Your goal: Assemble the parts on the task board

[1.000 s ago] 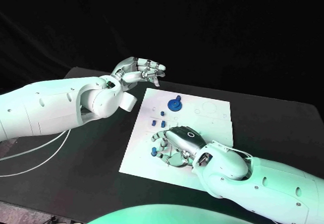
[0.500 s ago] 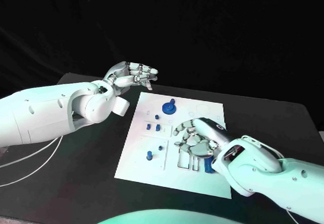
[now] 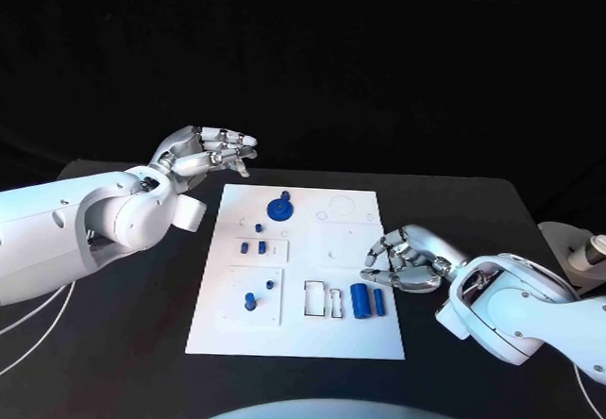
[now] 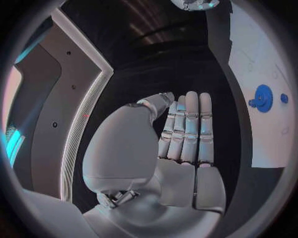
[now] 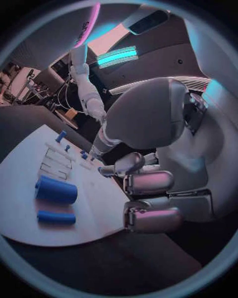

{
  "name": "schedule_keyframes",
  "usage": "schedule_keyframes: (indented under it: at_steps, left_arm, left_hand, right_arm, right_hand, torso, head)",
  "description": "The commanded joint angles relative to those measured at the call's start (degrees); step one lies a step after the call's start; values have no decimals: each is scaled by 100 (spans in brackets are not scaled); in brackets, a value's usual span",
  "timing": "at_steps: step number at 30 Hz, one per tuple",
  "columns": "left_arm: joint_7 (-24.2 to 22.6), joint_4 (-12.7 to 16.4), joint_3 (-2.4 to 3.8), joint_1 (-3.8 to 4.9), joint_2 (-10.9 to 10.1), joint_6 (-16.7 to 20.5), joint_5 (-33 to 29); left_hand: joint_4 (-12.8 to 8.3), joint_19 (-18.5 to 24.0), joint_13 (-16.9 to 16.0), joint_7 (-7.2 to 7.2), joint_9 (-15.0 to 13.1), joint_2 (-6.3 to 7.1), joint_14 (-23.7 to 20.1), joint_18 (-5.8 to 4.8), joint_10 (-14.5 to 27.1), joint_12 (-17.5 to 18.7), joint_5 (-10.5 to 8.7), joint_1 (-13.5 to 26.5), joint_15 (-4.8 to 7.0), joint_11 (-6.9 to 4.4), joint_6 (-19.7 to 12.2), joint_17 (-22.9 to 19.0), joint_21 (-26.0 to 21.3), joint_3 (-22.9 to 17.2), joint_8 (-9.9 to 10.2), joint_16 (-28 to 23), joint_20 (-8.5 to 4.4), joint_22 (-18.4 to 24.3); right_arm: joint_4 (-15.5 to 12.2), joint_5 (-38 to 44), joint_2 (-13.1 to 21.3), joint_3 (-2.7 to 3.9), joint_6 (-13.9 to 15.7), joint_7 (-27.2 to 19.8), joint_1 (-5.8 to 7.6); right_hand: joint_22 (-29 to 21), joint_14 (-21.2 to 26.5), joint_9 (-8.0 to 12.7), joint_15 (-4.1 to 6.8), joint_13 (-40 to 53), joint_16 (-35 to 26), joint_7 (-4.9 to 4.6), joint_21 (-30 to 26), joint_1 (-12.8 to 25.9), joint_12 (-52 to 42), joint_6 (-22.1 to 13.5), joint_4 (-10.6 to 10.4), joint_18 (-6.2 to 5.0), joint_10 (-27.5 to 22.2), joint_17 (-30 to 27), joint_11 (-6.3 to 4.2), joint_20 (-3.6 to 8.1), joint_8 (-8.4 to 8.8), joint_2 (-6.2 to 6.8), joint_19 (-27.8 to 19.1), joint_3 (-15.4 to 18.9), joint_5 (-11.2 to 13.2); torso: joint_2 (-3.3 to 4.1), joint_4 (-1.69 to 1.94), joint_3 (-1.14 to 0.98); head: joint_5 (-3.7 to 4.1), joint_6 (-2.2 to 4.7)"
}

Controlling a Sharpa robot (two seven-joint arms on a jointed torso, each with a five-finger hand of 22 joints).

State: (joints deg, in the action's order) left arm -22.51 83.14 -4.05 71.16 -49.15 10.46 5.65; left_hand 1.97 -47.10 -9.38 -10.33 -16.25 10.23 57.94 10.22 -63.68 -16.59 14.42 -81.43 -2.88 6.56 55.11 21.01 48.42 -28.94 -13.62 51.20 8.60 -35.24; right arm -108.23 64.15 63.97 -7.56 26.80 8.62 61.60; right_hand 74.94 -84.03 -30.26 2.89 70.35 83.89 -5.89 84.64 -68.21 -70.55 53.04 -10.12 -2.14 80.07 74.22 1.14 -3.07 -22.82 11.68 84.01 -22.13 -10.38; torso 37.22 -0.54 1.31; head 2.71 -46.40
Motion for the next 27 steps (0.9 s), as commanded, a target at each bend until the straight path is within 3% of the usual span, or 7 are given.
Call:
schedule_keyframes:
  at_steps: [1,7,8,12,27]
  left_arm:
    - [-77,32,0,3,-2,-96,9]
    - [-61,52,-2,3,-19,-110,9]
    - [-56,56,-2,2,-21,-112,9]
    - [-52,79,-3,2,-28,-120,9]
    - [-88,120,-3,2,-40,-159,6]
  left_hand:
    - [-8,42,-3,-30,6,-15,25,10,37,-22,23,50,1,2,-20,7,25,4,8,-26,9,-9]
    - [0,46,-3,-31,9,-12,24,9,41,-22,23,66,-2,4,-25,8,20,9,9,-27,12,-7]
    - [0,46,-3,-31,9,-13,23,9,42,-22,23,67,-2,4,-25,8,19,9,9,-27,12,-7]
    - [5,49,-2,-32,10,-11,21,8,46,-21,23,77,-4,5,-27,9,15,11,10,-28,14,-6]
    - [19,57,-2,-34,14,-6,17,7,55,-19,23,102,-8,8,-33,12,3,18,11,-29,20,0]
  right_arm:
    - [-122,484,139,-21,5,496,-41]
    - [-270,1227,250,-45,110,1040,-172]
    - [-271,1298,247,-48,109,1101,-187]
    - [-238,1580,186,-60,89,1321,-267]
    - [34,1939,-245,-70,81,1483,-488]
  right_hand:
    - [1358,-367,-24,3,202,67,14,35,66,-190,-38,-86,108,86,138,-7,-7,-12,8,433,38,28]
    - [1381,-384,-77,-3,305,142,17,99,231,-248,-52,-362,122,77,282,-3,-14,-6,60,455,276,-83]
    - [1386,-386,-96,0,340,156,22,114,241,-266,-58,-454,125,82,308,-7,-12,-5,70,461,350,-261]
    - [1388,-387,-115,0,377,169,23,119,231,-287,-65,-530,126,91,330,-7,-10,-2,97,463,441,-333]
    - [1387,-390,-122,-2,390,180,22,117,226,-289,-76,-572,126,90,357,-6,-11,4,110,462,496,-334]
  torso:
    - [-15,-23,0]
    - [-10,-29,-7]
    - [-10,-22,-6]
    - [-8,-17,0]
    - [-2,-13,-3]
  head:
    - [137,-19]
    - [157,-80]
    - [160,-89]
    - [163,-104]
    - [119,-152]
